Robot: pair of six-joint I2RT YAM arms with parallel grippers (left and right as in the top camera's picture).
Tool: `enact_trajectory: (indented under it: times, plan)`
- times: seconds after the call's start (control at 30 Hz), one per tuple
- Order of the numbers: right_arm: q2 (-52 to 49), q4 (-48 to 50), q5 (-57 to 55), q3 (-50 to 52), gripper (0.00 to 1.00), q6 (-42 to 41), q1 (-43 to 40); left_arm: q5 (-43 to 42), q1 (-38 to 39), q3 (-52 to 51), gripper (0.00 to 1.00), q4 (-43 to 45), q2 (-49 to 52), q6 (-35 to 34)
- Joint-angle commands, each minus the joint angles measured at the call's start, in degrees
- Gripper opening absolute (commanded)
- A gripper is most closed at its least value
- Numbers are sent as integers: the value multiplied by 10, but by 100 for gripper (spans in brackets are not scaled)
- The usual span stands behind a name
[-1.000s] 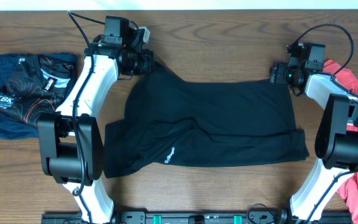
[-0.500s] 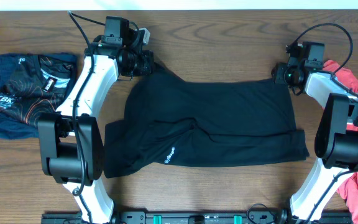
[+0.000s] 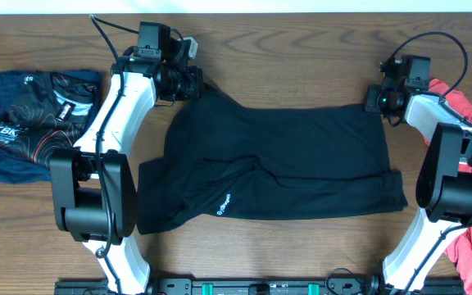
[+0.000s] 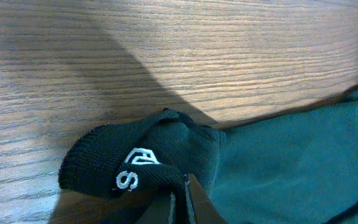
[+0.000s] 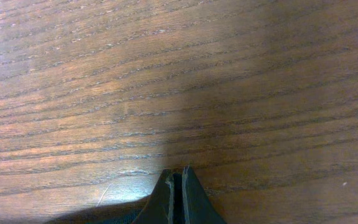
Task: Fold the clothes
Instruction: 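Fold the shirt's top edge down toward the bottom with both grippers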
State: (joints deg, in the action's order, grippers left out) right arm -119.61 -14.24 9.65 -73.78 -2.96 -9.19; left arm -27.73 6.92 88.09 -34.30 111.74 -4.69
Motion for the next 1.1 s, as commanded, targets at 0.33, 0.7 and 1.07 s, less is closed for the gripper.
enact_trajectory:
  times: [0.33,0.7,1.07]
  plan:
    - [91,-97,-54,14,1,-38,-23,-2,1,4,6,-85,-30,-3]
    - [223,-382,-148,14,1,-38,-40,6,1,1,6,-370,-94,1]
    - [224,-507,-208,15,1,-62,-40,44,3,-66,6,-447,-94,4]
